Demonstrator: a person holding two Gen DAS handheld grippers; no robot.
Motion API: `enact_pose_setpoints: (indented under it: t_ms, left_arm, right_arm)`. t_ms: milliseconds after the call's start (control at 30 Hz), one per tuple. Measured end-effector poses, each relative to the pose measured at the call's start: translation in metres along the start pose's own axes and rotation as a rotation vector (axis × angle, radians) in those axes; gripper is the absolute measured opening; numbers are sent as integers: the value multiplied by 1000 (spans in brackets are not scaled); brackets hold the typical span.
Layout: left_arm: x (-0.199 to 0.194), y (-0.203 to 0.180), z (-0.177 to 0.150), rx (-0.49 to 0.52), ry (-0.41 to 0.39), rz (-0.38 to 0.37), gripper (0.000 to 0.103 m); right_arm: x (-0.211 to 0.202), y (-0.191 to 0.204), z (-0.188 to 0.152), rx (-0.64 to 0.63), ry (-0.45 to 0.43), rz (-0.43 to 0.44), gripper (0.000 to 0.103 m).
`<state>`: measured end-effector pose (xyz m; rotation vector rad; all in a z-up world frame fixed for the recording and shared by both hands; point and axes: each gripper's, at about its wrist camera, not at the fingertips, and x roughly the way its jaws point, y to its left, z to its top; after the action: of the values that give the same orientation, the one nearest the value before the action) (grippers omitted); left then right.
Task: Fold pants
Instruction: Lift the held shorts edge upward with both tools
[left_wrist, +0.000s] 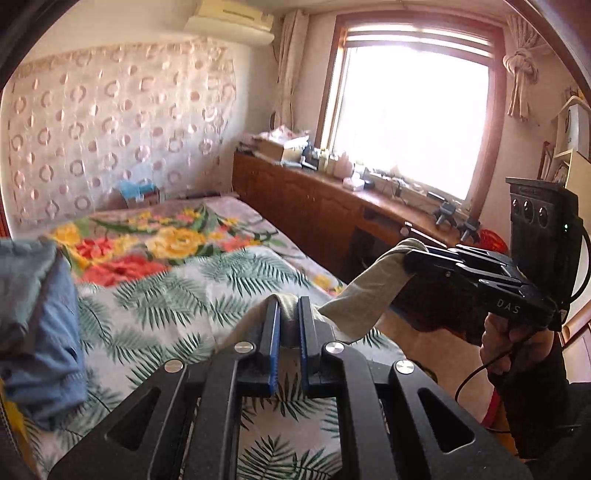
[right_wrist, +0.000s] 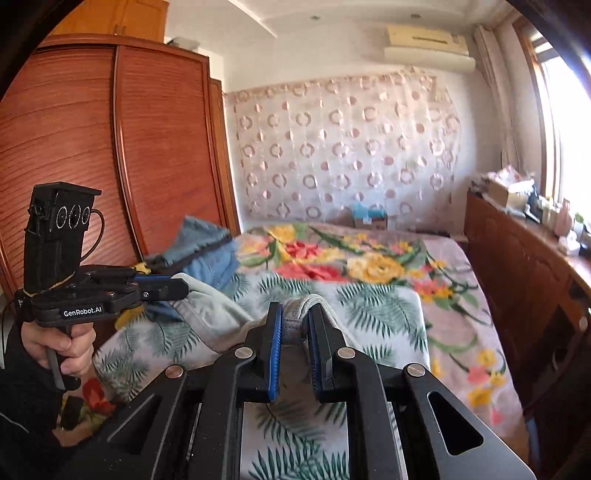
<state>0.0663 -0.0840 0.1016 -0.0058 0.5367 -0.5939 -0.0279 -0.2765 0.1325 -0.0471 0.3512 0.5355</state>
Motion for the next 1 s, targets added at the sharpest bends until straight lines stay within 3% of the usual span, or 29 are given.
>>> enact_pose_setpoints:
  t_ms: [200, 433, 600, 733, 1000]
  left_arm:
    - [-5, 23, 32, 17, -38, 75, 9]
    - [28, 93, 60, -25, -7, 205, 9]
    - [13, 107, 67, -37, -37, 249, 9]
    - [6, 97, 37, -37, -24, 251, 9]
    - [21, 81, -65, -98, 111, 210, 9]
  right_arm:
    - [27, 3, 34, -53, -9, 14, 13]
    - [97, -8, 71, -72, 32, 15, 13]
    - [114, -9, 89, -55, 23, 41, 13]
    - [117, -11, 68, -70, 48, 62, 13]
    - [134, -4, -14, -50, 239, 124, 13]
